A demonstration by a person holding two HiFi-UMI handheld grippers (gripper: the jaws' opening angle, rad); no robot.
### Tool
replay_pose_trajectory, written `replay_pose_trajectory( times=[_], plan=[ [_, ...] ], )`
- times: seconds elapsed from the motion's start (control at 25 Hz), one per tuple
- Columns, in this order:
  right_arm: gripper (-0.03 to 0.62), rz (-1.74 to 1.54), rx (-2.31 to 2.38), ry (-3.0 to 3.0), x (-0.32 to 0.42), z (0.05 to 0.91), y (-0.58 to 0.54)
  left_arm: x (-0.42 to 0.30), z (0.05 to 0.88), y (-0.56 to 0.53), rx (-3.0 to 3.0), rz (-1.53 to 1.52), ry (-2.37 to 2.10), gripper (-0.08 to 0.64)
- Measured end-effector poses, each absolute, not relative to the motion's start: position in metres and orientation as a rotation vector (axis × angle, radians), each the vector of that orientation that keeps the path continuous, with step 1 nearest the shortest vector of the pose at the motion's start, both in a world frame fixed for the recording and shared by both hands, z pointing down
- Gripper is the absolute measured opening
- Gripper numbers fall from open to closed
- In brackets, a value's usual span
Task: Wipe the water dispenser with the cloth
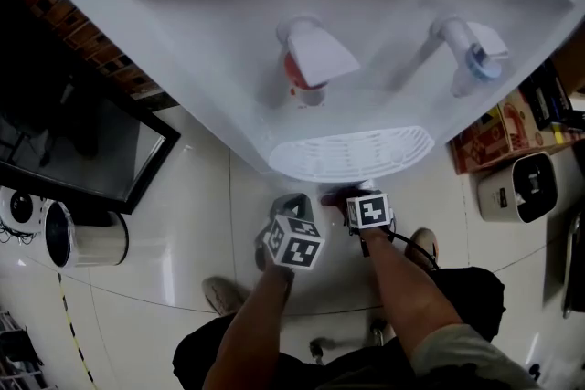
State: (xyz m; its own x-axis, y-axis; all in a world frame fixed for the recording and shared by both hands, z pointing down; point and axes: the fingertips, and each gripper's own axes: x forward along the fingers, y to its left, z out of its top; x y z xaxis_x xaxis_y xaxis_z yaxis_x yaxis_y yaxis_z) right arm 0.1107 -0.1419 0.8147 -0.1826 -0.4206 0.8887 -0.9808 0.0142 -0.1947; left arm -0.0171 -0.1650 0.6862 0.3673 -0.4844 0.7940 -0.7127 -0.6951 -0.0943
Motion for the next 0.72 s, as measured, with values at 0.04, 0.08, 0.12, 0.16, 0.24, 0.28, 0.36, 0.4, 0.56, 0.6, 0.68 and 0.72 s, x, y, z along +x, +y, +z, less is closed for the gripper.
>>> replay_pose_trajectory(
  times=[0.04, 0.08, 0.12, 0.16, 0.24, 0.28, 0.36, 0.4, 0.56, 0.6, 0.68, 0.72],
  plan=[
    [0.084, 1.138, 1.464, -1.656, 0.119, 0.814, -0.141, -0.011, 0.686, -0.163, 2.377, 1.236, -1.047, 0.000],
    [0.084, 1.129, 1.483, -1.649, 0.127, 0.812, -0.141, -0.006, 0.687, -0.162, 2.385, 1.237, -1.034, 0.000],
    [0.084, 1.119, 1.504, -1.641, 0.136, 0.811, -0.141, -0.001, 0.687, -0.160, 2.392, 1.239, -1.023, 0.000],
    [0.084, 1.116, 1.526, -1.629, 0.144, 0.810, -0.139, 0.002, 0.687, -0.158, 2.397, 1.239, -1.015, 0.000],
    [0.084, 1.124, 1.574, -1.588, 0.163, 0.809, -0.134, 0.009, 0.686, -0.157, 2.407, 1.237, -1.005, 0.000],
    [0.084, 1.128, 1.602, -1.566, 0.174, 0.808, -0.131, 0.013, 0.686, -0.156, 2.412, 1.234, -0.999, 0.000],
    [0.084, 1.133, 1.660, -1.525, 0.197, 0.806, -0.127, 0.021, 0.684, -0.152, 2.426, 1.231, -0.983, 0.000],
    [0.084, 1.134, 1.688, -1.510, 0.207, 0.803, -0.125, 0.025, 0.683, -0.150, 2.433, 1.229, -0.974, 0.000],
    [0.084, 1.127, 1.732, -1.504, 0.227, 0.795, -0.124, 0.044, 0.679, -0.141, 2.460, 1.203, -0.939, 0.000],
    [0.083, 1.123, 1.731, -1.509, 0.227, 0.794, -0.124, 0.049, 0.677, -0.139, 2.466, 1.191, -0.932, 0.000],
    [0.084, 1.114, 1.726, -1.522, 0.226, 0.793, -0.124, 0.057, 0.674, -0.135, 2.473, 1.162, -0.926, 0.000],
    [0.083, 1.110, 1.722, -1.529, 0.225, 0.793, -0.125, 0.060, 0.673, -0.134, 2.472, 1.148, -0.927, 0.000]
  ],
)
